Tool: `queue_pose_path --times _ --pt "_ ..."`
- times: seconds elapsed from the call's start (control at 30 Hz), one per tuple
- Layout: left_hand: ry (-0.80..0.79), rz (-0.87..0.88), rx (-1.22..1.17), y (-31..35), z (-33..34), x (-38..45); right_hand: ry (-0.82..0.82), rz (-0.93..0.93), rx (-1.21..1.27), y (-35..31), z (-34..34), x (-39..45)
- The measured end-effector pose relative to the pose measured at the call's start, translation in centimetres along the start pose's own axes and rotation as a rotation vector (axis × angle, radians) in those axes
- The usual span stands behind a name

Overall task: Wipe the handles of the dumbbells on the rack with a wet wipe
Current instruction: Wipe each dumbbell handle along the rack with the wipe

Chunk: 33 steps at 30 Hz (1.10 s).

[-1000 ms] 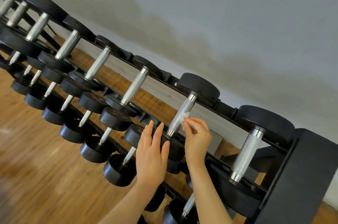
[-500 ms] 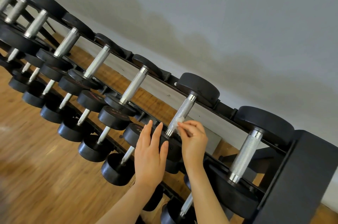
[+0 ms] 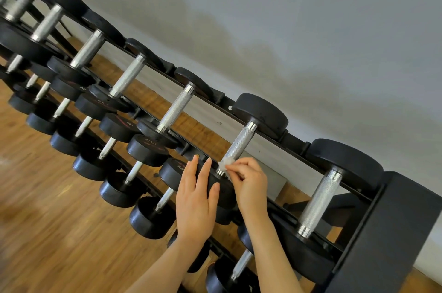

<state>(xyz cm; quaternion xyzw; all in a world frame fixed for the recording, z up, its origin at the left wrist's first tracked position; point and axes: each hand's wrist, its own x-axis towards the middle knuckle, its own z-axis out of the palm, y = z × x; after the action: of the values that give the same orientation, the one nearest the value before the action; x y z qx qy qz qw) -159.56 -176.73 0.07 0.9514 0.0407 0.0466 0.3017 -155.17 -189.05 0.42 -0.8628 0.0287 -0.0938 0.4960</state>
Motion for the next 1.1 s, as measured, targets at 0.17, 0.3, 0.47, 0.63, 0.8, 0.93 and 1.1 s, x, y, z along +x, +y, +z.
queue_pose_path --times 0.17,0.3,0.47,0.63,0.8,0.93,1.1 --pt "0.006 0.011 -0.034 -0.4 -0.1 -0.4 -0.144 -0.035 -0.053 0.0 -0.7 0.8" --pt "0.033 -0.017 -0.09 -0.9 0.2 -2.0 -0.088 -0.058 -0.101 -0.2 -0.5 0.6" --pt "0.021 -0.026 -0.092 -1.0 0.3 -2.1 -0.216 -0.18 -0.182 -0.4 -1.2 1.4" --pt "0.022 -0.015 -0.055 -1.2 0.0 -2.1 -0.176 -0.181 -0.158 -0.7 -1.4 1.6" --pt "0.013 0.0 -0.037 -1.4 -0.3 -2.0 -0.315 -0.223 -0.189 -0.5 -1.6 1.8" --pt "0.007 0.0 -0.047 -1.5 -0.5 -2.2 -0.191 -0.211 -0.182 -0.4 -1.4 1.6" --pt "0.011 -0.003 -0.043 -1.2 -0.6 -2.1 -0.309 -0.249 -0.204 -0.2 -1.5 1.7"
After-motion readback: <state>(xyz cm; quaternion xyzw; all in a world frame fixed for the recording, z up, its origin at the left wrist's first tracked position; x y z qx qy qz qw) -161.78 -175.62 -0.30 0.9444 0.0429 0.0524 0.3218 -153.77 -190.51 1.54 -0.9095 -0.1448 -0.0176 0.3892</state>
